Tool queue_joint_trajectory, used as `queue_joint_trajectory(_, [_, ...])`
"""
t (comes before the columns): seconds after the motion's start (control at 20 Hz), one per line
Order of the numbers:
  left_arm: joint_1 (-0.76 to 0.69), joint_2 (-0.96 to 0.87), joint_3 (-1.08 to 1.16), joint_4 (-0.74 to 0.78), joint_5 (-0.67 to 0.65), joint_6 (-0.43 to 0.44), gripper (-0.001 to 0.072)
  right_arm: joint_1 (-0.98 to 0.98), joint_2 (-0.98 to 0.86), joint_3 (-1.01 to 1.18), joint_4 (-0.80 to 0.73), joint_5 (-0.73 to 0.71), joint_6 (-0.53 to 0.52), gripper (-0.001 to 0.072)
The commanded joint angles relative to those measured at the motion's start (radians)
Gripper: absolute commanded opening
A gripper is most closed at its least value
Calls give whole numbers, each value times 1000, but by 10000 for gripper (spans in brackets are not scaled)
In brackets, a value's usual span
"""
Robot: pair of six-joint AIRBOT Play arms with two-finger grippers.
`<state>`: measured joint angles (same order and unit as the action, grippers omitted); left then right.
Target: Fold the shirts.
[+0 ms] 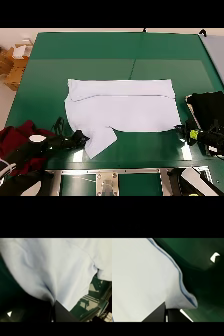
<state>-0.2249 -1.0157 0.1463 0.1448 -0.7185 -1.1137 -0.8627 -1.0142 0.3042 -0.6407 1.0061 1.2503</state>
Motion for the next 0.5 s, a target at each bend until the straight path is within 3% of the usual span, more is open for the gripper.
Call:
queue_joint_trajectory(0.0, [-5, 1, 1, 47, -90, 6, 26, 0, 1, 1, -67, 18, 26, 12])
queue_joint_trajectory(0.25, [-5, 64, 29, 92, -106, -65, 25, 1, 2, 39, -160, 81, 98, 12])
queue_joint_trajectory(0.3, [-5, 79, 59, 150, -122, -113, 25, 1, 2, 72, -161, 104, 104, 11])
queue_joint_trajectory(0.45, [-5, 107, 232, 511, -201, -385, 25, 1, 2, 194, -187, 173, 157, 11])
